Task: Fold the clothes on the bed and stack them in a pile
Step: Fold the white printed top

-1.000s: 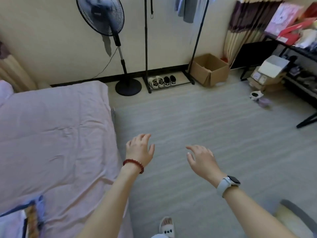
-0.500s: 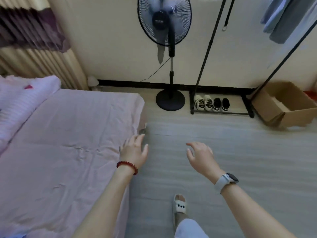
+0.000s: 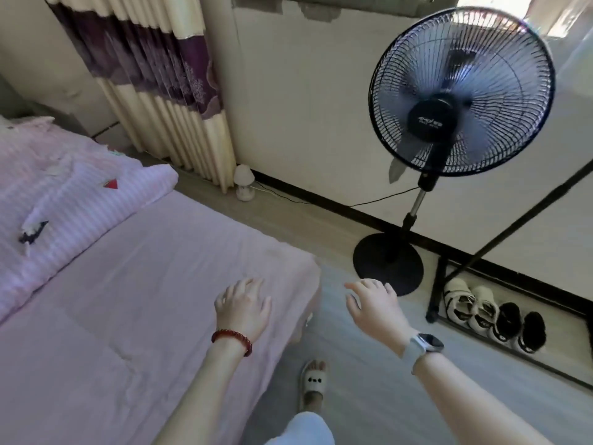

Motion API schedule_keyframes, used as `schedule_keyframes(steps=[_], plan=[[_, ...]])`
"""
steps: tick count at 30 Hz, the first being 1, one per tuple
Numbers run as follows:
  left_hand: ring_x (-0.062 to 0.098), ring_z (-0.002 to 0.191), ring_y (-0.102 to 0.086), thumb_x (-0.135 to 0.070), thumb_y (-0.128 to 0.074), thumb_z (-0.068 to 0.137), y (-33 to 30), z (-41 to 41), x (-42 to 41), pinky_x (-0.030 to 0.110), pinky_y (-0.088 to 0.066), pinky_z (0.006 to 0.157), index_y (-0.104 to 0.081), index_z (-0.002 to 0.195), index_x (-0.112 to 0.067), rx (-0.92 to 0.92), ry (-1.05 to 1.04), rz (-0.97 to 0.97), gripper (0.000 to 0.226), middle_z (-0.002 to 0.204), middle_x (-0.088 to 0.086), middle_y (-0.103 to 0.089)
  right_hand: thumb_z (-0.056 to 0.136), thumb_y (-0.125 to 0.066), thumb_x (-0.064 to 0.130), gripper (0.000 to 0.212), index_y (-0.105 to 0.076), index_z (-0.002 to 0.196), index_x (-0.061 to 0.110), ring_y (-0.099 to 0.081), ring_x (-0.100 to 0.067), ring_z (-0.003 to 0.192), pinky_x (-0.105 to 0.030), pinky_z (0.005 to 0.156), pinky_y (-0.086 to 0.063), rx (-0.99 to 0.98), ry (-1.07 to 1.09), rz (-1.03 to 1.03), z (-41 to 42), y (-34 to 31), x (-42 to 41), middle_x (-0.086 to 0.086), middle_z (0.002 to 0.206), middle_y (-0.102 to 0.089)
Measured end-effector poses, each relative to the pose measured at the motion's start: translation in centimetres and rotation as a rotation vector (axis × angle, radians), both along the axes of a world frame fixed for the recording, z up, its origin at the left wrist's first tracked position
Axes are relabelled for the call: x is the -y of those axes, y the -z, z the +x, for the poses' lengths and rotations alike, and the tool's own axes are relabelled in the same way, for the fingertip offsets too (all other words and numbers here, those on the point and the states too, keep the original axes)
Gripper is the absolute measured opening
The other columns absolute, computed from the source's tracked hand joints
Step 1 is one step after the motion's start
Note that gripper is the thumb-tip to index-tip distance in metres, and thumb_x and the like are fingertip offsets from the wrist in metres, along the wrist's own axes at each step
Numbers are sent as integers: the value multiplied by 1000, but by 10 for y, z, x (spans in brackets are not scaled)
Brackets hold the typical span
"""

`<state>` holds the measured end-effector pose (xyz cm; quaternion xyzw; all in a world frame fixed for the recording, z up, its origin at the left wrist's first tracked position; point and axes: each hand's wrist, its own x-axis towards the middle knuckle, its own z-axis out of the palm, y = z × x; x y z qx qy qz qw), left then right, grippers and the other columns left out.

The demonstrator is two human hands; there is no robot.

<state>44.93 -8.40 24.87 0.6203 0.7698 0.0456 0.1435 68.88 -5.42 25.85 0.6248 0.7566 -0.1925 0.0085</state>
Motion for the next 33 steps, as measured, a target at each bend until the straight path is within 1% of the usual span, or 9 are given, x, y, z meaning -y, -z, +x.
schedule_keyframes(steps=[3, 7, 12, 17, 21, 25, 27, 29, 33], plan=[[19, 123, -43, -37, -44, 92, -5, -3, -85, 34, -27, 101, -47, 131, -28, 1, -63, 28, 40, 135, -4, -47, 97, -32, 28, 37, -50, 129, 24, -35, -17, 129, -40, 110, -18, -13, -64, 5, -8, -5, -90, 3, 130, -51], [17, 123, -42, -34, -43, 93, -20, 1, -179, 35, -27, 101, -46, 132, -27, 38, -137, 51, 39, 136, -6, -46, 97, -31, 26, 35, -52, 125, 20, -37, -18, 128, -34, 104, -24, 4, -178, 23, -14, -19, -197, 3, 130, -52], [14, 125, -41, -36, -41, 94, -17, -4, -280, 33, -27, 101, -45, 133, -28, 30, -262, 73, 40, 137, -9, -45, 97, -31, 25, 32, -56, 115, 17, -40, -18, 124, -34, 107, -26, -33, -324, 3, -29, -23, -320, 1, 121, -55], [15, 127, -39, -36, -40, 95, -1, -1, -354, 32, -28, 102, -43, 135, -26, 74, -451, 40, 41, 140, -6, -42, 96, -32, 23, 20, -48, 87, 18, -47, -20, 106, -33, 101, -33, -45, -497, 13, -53, -24, -430, 4, 92, -49], [17, 126, -40, -34, -42, 95, -1, -7, -394, 32, -28, 102, -45, 134, -25, 88, -566, 48, 40, 137, -4, -45, 97, -33, 23, 23, -54, 99, 16, -45, -21, 108, -30, 96, -32, -43, -588, -24, -91, -23, -490, 1, 102, -54], [17, 127, -40, -34, -42, 95, -2, -40, -419, 33, -29, 103, -45, 134, -24, 55, -656, 26, 41, 137, -4, -46, 95, -34, 21, 14, -46, 88, 19, -46, -22, 107, -31, 96, -31, -35, -705, -50, -143, -19, -536, 2, 95, -49], [18, 126, -40, -33, -42, 94, 1, -65, -430, 33, -30, 102, -45, 135, -24, 27, -686, -2, 41, 138, -5, -45, 95, -34, 21, 21, -54, 100, 17, -46, -23, 109, -32, 97, -31, -30, -750, -64, -172, -15, -559, 1, 102, -53], [18, 125, -40, -32, -42, 94, 6, -96, -444, 33, -29, 101, -47, 131, -25, 16, -726, -2, 38, 136, -6, -46, 95, -34, 21, 28, -56, 112, 17, -46, -23, 111, -32, 97, -31, -36, -784, -63, -204, -8, -584, -1, 110, -55], [19, 123, -41, -30, -42, 93, 15, -181, -481, 33, -28, 100, -49, 127, -24, 18, -835, -7, 35, 134, -6, -46, 96, -35, 23, 32, -55, 121, 20, -45, -24, 116, -32, 99, -34, -66, -838, -75, -295, 3, -643, -2, 120, -55]])
